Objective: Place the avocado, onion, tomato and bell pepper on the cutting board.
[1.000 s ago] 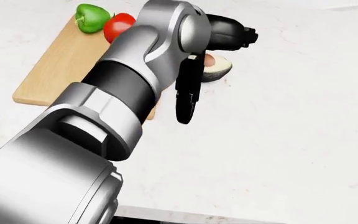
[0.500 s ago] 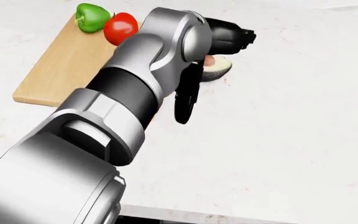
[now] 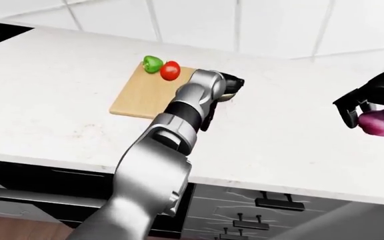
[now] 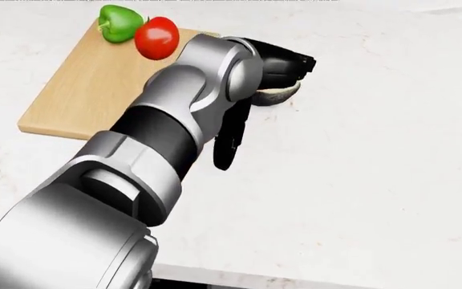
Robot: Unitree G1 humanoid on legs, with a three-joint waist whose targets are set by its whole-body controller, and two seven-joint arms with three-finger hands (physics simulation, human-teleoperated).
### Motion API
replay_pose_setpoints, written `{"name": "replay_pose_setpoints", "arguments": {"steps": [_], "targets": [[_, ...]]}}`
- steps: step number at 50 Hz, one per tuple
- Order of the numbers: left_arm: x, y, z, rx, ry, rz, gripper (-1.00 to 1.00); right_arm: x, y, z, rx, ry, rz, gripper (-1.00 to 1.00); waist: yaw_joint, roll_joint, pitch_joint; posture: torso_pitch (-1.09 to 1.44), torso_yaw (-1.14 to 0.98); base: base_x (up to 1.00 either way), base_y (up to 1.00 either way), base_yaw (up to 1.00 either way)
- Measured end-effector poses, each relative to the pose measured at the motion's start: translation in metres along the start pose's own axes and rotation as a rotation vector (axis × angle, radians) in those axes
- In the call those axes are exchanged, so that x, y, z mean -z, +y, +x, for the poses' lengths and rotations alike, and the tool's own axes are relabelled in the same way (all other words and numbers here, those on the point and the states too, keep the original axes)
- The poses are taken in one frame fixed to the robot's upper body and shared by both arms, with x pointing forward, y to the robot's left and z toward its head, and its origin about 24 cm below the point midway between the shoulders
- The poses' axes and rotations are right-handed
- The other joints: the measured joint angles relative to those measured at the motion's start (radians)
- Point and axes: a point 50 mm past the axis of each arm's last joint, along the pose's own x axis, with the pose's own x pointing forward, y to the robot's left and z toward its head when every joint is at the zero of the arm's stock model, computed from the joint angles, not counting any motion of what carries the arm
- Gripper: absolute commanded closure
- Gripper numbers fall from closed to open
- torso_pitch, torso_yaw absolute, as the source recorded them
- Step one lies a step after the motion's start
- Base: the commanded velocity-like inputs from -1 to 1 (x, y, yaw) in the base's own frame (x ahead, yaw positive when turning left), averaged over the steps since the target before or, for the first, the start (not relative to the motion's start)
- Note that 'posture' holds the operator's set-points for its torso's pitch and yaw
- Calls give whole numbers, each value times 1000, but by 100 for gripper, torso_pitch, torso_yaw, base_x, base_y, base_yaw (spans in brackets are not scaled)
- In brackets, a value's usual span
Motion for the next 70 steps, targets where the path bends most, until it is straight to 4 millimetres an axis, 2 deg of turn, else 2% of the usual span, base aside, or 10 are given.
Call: {"name": "replay_pose_setpoints", "arguments": {"steps": [19, 20, 21, 22, 23, 27, 28, 45, 70], "targets": [[-1, -8, 4, -14, -3, 44, -100, 1, 4, -3, 0, -2, 12, 100, -2, 2, -8, 0, 0, 0, 0, 0], [-1, -8, 4, -18, -3, 46, -73, 1, 5, -3, -1, -2, 13, 100, -3, 3, -9, 0, 0, 0, 0, 0], [-1, -9, 4, -19, -3, 48, -55, 1, 5, -3, -1, -2, 15, 100, -3, 3, -10, 0, 0, 0, 0, 0], [-1, -9, 4, -15, -4, 51, -14, 1, 6, -3, -3, -2, 17, 100, -2, 3, -11, 0, 0, 0, 0, 0], [-1, -10, 4, -8, -4, 56, 10, 1, 7, -3, -4, -3, 20, 100, -2, 4, -13, 0, 0, 0, 0, 0], [1, 5, -1, -120, 11, 82, 75, 1, 6, -3, -1, -6, 20, 100, -9, 3, -16, 0, 0, 0, 0, 0], [2, 8, -2, -140, 13, 86, 100, 1, 6, -3, -1, -6, 21, 100, -10, 3, -17, 0, 0, 0, 0, 0], [4, 6, -2, -125, 8, 90, 100, -2, 0, -6, 14, -21, 34, 100, -16, 12, -31, 0, 0, 0, 0, 0], [-10, 22, -13, -30, -133, 149, 100, -4, -13, -2, 22, -23, 8, 100, 1, 8, 3, 0, 0, 0, 0, 0]]}}
